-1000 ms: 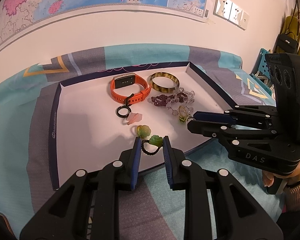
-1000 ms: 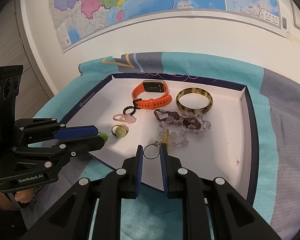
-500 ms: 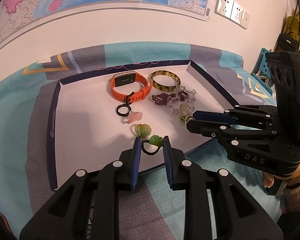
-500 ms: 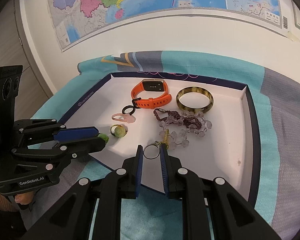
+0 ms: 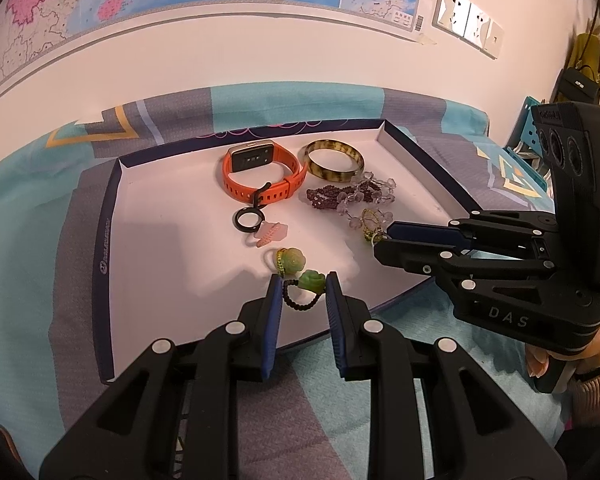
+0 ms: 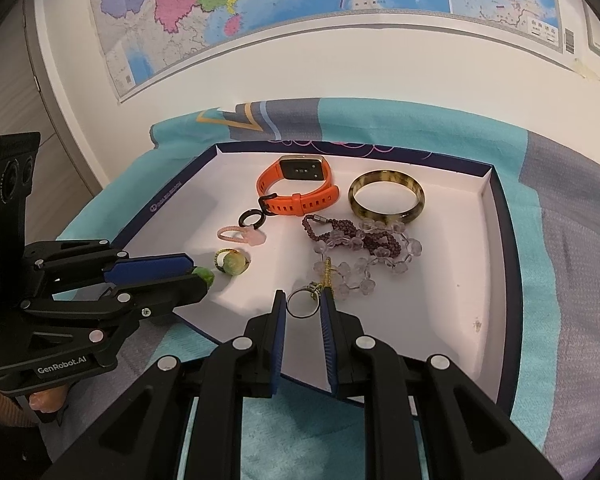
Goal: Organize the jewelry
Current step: 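Hold the green corded ring and silver ring above the tray with both tools, then open both tools to drop the green corded ring and silver ring into the tray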
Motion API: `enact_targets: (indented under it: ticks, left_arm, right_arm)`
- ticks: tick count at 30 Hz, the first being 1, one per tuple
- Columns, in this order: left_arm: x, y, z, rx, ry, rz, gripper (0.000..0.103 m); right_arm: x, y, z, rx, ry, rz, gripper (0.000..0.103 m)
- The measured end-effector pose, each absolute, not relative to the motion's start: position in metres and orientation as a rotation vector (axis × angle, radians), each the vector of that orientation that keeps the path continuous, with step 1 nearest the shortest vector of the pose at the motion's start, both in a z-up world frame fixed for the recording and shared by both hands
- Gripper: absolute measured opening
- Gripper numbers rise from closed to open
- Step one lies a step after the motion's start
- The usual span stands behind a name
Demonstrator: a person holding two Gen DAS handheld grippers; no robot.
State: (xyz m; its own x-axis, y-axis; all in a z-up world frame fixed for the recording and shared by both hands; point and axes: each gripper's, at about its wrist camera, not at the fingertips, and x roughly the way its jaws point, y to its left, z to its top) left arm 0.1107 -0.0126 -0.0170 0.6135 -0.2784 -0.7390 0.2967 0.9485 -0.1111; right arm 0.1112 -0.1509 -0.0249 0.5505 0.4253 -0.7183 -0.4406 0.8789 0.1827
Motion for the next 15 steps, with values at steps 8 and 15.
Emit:
enact_targets:
  ticks: [8,15]
  left_arm:
    - [0.1128,-0.0117,-0.0188,0.022,0.852,-0.328,0.023]
    - [0.1134,-0.0116,-0.0195,0.018,0.853,-0.32,0.023]
  right_arm:
    - [0.112,-0.1507,-0.0255,-0.019,0.851,0.506,0.016]
    - [0.113,-0.1514,-0.0254,-0.015,0.854,0.498,0.016]
